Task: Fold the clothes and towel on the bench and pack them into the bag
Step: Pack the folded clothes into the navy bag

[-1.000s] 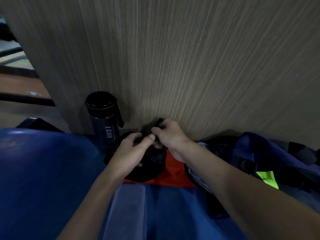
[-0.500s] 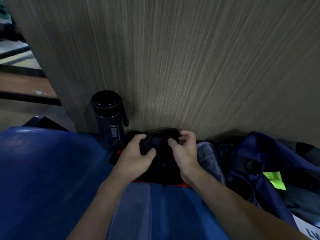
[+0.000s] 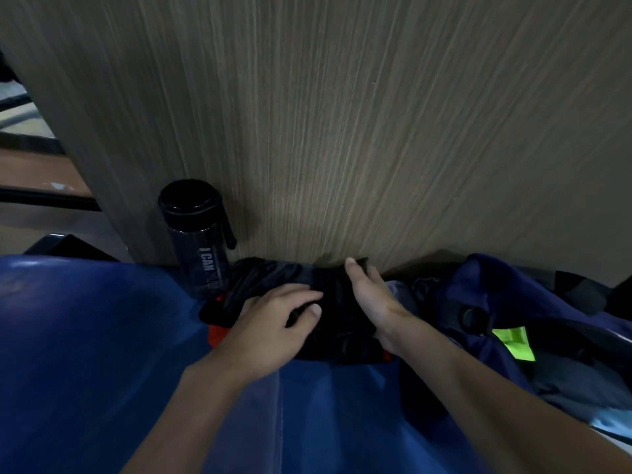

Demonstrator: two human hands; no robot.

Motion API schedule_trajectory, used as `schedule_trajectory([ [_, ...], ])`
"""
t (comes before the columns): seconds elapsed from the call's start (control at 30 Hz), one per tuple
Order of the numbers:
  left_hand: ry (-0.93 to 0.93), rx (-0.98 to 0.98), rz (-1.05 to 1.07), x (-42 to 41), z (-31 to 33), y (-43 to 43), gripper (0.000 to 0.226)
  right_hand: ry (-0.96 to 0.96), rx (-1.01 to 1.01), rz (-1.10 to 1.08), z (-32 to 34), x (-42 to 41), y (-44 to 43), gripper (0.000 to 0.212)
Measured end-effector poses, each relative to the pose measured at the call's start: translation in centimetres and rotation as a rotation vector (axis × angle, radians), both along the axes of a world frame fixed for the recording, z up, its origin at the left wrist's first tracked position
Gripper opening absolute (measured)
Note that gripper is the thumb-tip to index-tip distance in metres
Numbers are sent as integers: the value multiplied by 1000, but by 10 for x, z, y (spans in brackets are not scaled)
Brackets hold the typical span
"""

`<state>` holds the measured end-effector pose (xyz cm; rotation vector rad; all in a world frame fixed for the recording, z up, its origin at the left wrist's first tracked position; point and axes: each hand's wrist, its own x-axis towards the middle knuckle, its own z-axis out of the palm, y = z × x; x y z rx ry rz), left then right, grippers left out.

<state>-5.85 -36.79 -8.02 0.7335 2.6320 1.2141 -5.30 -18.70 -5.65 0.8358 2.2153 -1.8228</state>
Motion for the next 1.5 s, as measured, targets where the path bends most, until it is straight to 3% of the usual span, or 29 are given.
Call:
schedule_trajectory([
  [0.13,100,-109,78,0,0,-2,46,136,46,127,3,4,-10,60],
  [0.53,-198,371,176,5,23,-12,61,187,-222,298,41,8,-49,71],
  [0.7,-201,402,232,4,27,-18,98,167,-414,334,52,7,-63,75],
  [0.83,-182,411,254,-1,21,-27,85,165,-497,328,51,2,-76,79],
  [0.93,-169,323,212,-3,15,-39,84,185,-486,304,41,2,-79,70],
  [1.03,-84,160,215,-5,7,-48,68,275,-216,109,18,-7,-83,37],
  [1.1,-37,-44,220,-6,3,-50,59,258,5,49,-5,-14,-82,49],
  [1.2,-50,-251,197,-4,0,-51,53,205,-15,30,-27,-21,-83,56],
  [1.37,-128,-49,140,-9,-11,-55,50,201,-213,-123,-29,-30,-81,41],
  [1.5,-207,171,222,-8,-7,-50,39,136,-280,-115,-28,-37,-78,56],
])
